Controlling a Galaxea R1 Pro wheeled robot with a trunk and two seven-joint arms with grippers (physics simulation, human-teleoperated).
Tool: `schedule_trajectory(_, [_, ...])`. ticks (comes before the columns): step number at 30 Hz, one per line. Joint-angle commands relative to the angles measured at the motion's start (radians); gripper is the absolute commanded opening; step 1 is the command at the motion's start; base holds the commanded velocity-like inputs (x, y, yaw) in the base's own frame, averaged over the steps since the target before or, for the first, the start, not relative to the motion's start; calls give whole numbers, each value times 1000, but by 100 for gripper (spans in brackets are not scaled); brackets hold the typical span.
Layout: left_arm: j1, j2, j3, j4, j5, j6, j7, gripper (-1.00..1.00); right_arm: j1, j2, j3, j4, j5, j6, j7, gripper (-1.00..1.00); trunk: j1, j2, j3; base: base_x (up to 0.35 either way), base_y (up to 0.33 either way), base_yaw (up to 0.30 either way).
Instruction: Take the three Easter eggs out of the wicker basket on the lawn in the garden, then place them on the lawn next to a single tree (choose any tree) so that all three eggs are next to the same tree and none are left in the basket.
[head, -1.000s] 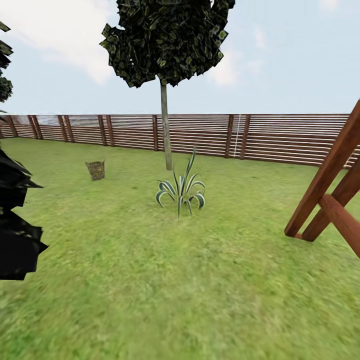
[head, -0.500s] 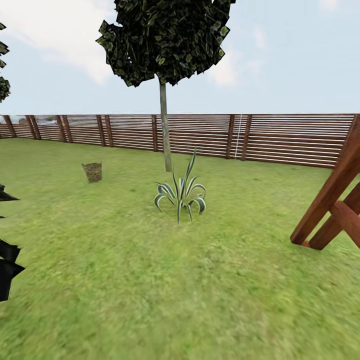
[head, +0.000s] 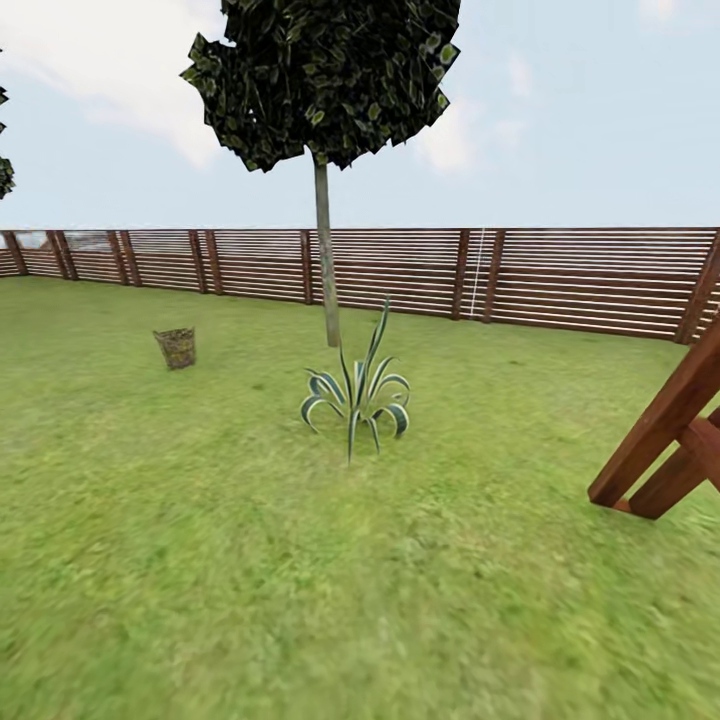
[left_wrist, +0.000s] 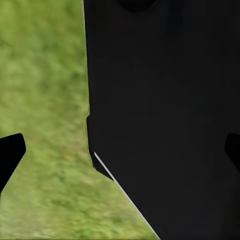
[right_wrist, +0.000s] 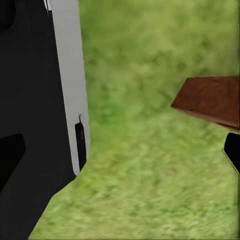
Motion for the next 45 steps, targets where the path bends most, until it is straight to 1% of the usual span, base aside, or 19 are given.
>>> schedule_trajectory(1, [1, 0, 0, -2, 0, 0, -1, 100, 0, 0, 0, 0, 0, 0, 0, 100, 1, 0, -1, 345, -110, 0])
schedule_trajectory(11, [1, 0, 0, -2, 0, -1, -1, 100, 0, 1, -2, 0, -1, 2, -1, 100, 1, 0, -1, 318, -100, 22])
schedule_trajectory(16, [1, 0, 1, -2, 0, -4, -2, 100, 0, 4, -1, 0, -1, 3, -3, 100, 1, 0, -1, 55, -16, 237])
schedule_trajectory(28, [1, 0, 0, -2, 0, -3, -1, 100, 0, 2, -3, 0, -2, 4, -2, 100, 1, 0, -1, 18, -1, 295])
schedule_trajectory(40, [1, 0, 0, -2, 0, -3, -2, 100, 0, 0, -2, 0, 1, 3, -2, 100, 1, 0, -1, 333, 0, 48])
schedule_trajectory(45, [1, 0, 0, -2, 0, -3, -2, 100, 0, 2, -2, 0, 0, 4, -2, 100, 1, 0, -1, 344, 0, 199])
